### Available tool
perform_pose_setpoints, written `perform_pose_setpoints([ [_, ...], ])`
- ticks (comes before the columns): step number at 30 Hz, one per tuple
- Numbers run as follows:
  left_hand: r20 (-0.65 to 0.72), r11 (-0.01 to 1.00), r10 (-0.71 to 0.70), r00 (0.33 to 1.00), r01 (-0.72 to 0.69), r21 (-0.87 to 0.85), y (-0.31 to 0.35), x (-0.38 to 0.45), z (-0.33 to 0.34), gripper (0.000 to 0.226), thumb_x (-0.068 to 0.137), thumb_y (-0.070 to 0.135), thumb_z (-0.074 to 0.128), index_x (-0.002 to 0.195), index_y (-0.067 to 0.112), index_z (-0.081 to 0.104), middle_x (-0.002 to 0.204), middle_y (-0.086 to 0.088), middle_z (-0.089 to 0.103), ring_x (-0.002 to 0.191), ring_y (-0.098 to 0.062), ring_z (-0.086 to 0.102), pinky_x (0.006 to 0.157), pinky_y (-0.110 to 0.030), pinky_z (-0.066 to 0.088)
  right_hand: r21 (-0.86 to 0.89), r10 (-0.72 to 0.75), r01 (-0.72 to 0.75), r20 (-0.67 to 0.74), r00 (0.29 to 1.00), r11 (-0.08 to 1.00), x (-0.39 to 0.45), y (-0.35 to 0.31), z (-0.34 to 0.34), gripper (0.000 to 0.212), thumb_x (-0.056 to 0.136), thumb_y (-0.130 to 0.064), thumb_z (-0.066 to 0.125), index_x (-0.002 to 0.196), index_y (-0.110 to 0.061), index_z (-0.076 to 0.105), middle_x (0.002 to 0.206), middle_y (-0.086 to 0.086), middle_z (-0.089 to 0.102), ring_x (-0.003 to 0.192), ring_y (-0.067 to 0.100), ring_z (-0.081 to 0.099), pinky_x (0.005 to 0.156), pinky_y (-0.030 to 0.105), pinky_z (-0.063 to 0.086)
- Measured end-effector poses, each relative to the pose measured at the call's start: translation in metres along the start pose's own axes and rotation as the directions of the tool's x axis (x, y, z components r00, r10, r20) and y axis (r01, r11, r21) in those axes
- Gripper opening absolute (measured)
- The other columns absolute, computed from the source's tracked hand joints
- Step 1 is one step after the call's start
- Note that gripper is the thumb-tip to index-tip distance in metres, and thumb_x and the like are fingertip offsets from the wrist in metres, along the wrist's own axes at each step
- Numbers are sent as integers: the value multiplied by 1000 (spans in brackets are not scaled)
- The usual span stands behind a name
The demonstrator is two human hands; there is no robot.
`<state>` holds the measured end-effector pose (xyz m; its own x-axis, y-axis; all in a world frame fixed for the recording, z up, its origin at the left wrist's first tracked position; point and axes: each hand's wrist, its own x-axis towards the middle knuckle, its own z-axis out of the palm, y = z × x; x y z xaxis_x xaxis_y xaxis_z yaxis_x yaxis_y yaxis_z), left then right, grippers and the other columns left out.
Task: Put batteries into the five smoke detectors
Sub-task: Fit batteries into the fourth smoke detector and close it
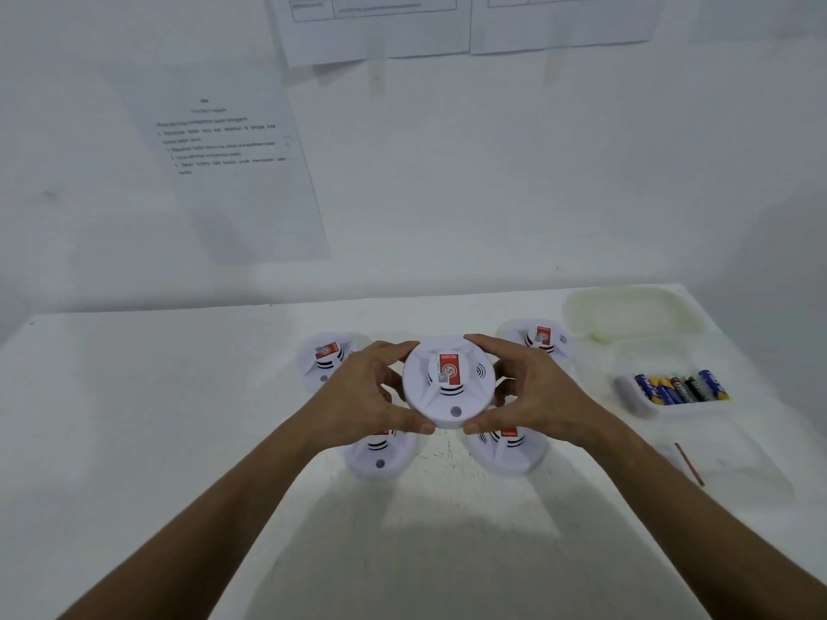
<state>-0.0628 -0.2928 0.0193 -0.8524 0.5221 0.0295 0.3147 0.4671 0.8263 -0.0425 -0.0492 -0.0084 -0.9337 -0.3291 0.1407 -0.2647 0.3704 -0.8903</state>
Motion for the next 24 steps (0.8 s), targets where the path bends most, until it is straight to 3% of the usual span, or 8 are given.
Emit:
perform_pose_setpoints([
  [8, -36, 999, -36, 999, 36, 15, -5, 3, 0, 77, 63, 23, 90, 130, 37, 54, 118, 18, 59, 88, -7, 64, 65, -13, 50, 1, 26, -26, 1, 1000, 1000, 6, 3, -1, 87, 60, -14, 95, 127, -46, 49, 110, -27, 67, 92, 10, 64, 70, 24, 57],
  [11, -47, 999, -36, 998, 37, 24, -2, 5, -4, 78, 63, 25, 90, 129, 41, 52, 118, 21, 57, 88, -2, 63, 66, -12, 49, 20, 55, -55, -13, 998, 998, 11, 4, -3, 93, 58, -15, 96, 131, -41, 47, 116, -22, 64, 94, 9, 63, 73, 28, 59],
  [17, -76, 997, -54, 996, 58, 51, -2, 11, -8, 81, 63, 29, 90, 134, 35, 52, 123, 18, 57, 88, -4, 64, 66, -8, 48, -37, 39, -40, -21, 999, 999, 20, 1, -9, 85, 59, -19, 96, 123, -49, 49, 109, -33, 64, 92, 3, 61, 68, 22, 56],
  [24, -85, 995, -60, 995, 66, 76, -9, 16, -12, 80, 62, 31, 90, 132, 36, 54, 122, 16, 60, 88, -7, 64, 69, -12, 48, -34, 56, -57, -51, 997, 998, 27, 12, -6, 94, 56, -26, 97, 137, -34, 51, 126, -19, 61, 100, 4, 59, 72, 21, 55],
])
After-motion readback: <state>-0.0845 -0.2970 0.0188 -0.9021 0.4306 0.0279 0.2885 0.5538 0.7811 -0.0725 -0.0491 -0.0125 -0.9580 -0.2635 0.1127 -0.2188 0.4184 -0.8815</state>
